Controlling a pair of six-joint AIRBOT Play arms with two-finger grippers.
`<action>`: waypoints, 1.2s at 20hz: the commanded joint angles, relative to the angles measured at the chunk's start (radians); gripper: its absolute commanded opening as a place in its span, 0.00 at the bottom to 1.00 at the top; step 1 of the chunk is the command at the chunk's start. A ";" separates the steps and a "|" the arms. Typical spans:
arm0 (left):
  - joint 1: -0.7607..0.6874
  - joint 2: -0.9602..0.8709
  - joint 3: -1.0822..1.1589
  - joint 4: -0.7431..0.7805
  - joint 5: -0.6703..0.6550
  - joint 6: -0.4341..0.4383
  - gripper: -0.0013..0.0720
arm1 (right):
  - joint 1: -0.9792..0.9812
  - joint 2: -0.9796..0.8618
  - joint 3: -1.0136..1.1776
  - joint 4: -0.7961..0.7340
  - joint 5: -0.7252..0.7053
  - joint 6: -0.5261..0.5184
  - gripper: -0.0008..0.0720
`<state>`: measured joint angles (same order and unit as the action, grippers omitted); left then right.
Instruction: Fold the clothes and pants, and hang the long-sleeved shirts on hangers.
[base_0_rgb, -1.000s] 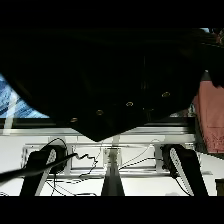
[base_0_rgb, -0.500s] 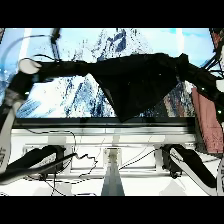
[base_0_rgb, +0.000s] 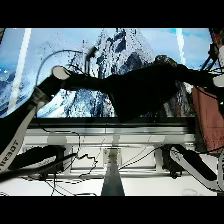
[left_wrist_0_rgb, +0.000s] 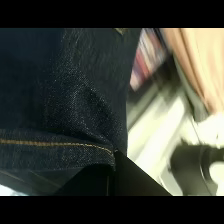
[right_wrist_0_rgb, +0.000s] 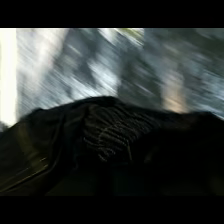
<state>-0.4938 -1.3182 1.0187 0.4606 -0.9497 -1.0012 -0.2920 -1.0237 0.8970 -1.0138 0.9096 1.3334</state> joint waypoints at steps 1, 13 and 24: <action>-0.097 -0.043 -0.002 0.089 -0.020 -0.084 0.03 | -0.102 -0.003 0.083 -0.306 0.357 0.001 0.06; -0.095 -0.230 -0.001 -0.024 0.007 -0.059 0.93 | -0.169 -0.046 0.087 -0.500 0.574 -0.014 0.74; 0.066 -0.303 0.004 -0.017 0.124 -0.038 0.98 | -0.169 -0.047 0.087 -0.451 0.404 -0.013 0.74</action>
<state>-0.4477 -1.5856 1.0187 0.4408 -0.8436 -1.0424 -0.4606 -1.0695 0.9825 -1.4895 1.3663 1.3205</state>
